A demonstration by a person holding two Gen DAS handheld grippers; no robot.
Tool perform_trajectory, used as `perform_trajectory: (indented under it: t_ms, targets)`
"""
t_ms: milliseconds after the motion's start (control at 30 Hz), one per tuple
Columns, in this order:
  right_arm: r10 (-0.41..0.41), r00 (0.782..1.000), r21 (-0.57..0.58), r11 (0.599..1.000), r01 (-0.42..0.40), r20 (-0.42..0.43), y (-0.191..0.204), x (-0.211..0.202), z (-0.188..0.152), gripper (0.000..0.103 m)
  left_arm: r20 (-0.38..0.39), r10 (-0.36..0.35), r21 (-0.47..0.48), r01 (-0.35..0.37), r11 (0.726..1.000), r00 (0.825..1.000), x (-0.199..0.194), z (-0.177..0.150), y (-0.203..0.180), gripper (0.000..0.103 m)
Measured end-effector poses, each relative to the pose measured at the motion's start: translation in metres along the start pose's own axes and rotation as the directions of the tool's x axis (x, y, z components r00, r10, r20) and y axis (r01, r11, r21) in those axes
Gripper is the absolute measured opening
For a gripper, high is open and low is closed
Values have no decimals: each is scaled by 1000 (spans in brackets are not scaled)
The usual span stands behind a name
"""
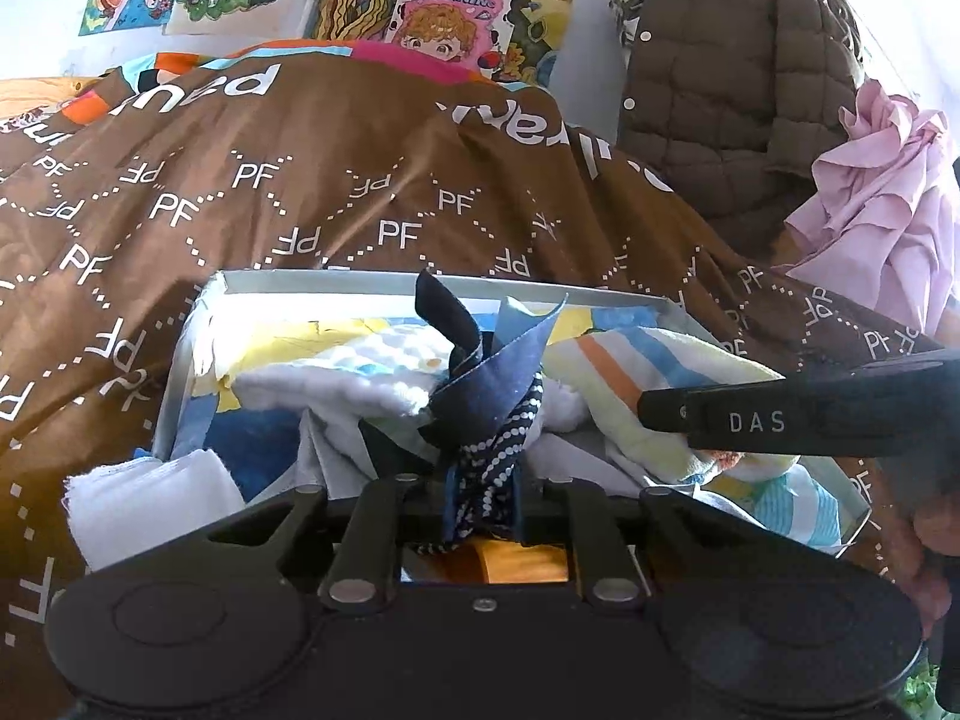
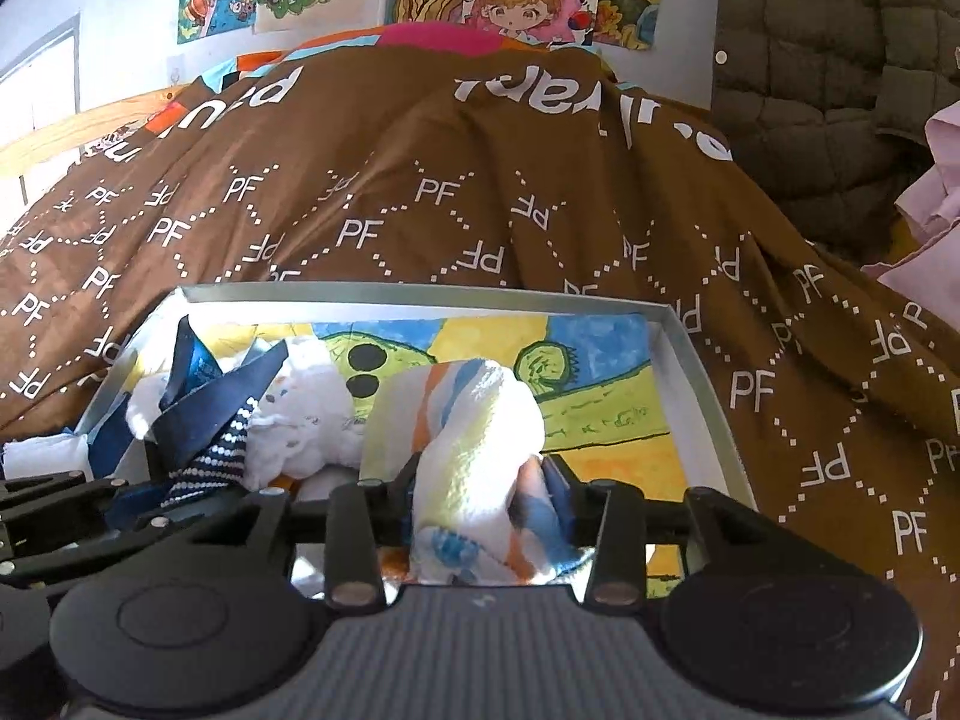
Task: Organize soft objects
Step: 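Lower the sock and towel into the tray and open both grippers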
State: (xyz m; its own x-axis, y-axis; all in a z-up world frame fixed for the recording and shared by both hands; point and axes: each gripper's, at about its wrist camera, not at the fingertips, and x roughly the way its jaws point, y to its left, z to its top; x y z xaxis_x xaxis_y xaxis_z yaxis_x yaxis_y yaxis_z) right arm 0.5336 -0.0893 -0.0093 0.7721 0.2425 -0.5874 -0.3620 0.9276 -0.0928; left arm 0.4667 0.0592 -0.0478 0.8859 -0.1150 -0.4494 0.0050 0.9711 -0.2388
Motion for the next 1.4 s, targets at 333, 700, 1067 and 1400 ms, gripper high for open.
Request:
perform_trajectory:
  t_ms: [333, 700, 1067, 1400]
  targets:
    - [-17, 1000, 16, 1000, 17, 3, -5, -4, -1, 70, -16, 7, -8, -7, 1000, 1000, 1, 3, 0, 19]
    - [-31, 999, 49, 998, 29, 25, -11, -19, 0, 87, -29, 20, -34, -21, 999, 999, -4, 7, 1, 43]
    - [-90, 992, 71, 994, 84, 85, -16, -51, 0, 102, -10, 68, -61, -68, 996, 998, -24, 19, 3, 75]
    - [-111, 987, 78, 992, 103, 114, -15, -79, -5, 103, 9, 134, -44, -134, 990, 991, -51, 30, 1, 100]
